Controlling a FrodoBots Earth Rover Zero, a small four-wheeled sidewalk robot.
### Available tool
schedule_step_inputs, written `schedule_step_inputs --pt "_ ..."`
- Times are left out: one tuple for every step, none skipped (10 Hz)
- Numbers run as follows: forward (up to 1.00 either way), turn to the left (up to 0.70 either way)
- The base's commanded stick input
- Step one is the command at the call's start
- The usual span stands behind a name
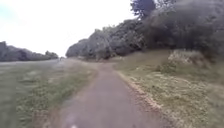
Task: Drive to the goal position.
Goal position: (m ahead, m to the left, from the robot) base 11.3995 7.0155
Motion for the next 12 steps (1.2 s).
schedule_step_inputs --pt "0.6 0.01" --pt "0.6 0.01" --pt "0.6 0.01" --pt "0.6 0.01" --pt "0.6 0.01" --pt "0.6 0.01" --pt "0.6 0.01" --pt "0.6 0.01" --pt "0.6 0.01" --pt "0.6 0.01" --pt "0.6 0.01" --pt "0.6 0.01"
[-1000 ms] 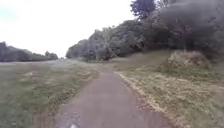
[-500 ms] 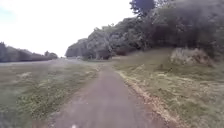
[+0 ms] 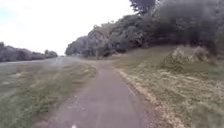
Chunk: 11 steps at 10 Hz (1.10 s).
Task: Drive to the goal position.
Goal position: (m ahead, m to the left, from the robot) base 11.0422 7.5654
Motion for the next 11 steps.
schedule_step_inputs --pt "0.6 0.01" --pt "0.6 0.01" --pt "0.6 0.01" --pt "0.6 0.01" --pt "0.6 0.01" --pt "0.6 0.01" --pt "0.6 0.01" --pt "0.6 0.01" --pt "0.6 0.01" --pt "0.6 0.01" --pt "0.6 0.01"
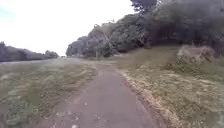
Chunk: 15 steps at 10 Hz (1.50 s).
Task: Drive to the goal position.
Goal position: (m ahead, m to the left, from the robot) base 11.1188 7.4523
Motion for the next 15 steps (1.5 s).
schedule_step_inputs --pt "0.6 0.01" --pt "0.6 0.01" --pt "0.6 0.01" --pt "0.6 0.01" --pt "0.6 0.01" --pt "0.6 0.01" --pt "0.6 0.01" --pt "0.6 0.01" --pt "0.6 0.01" --pt "0.6 0.01" --pt "0.6 0.07" --pt "0.6 0.16" --pt "0.6 0.16" --pt "0.6 0.01" --pt "0.6 0.01"
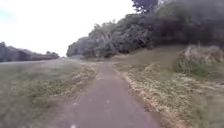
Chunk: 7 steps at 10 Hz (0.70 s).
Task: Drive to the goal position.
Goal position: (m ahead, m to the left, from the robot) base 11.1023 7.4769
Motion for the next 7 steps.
schedule_step_inputs --pt "0.6 0.01" --pt "0.6 0.01" --pt "0.6 0.01" --pt "0.6 0.01" --pt "0.6 0.01" --pt "0.6 0.01" --pt "0.6 0.01"
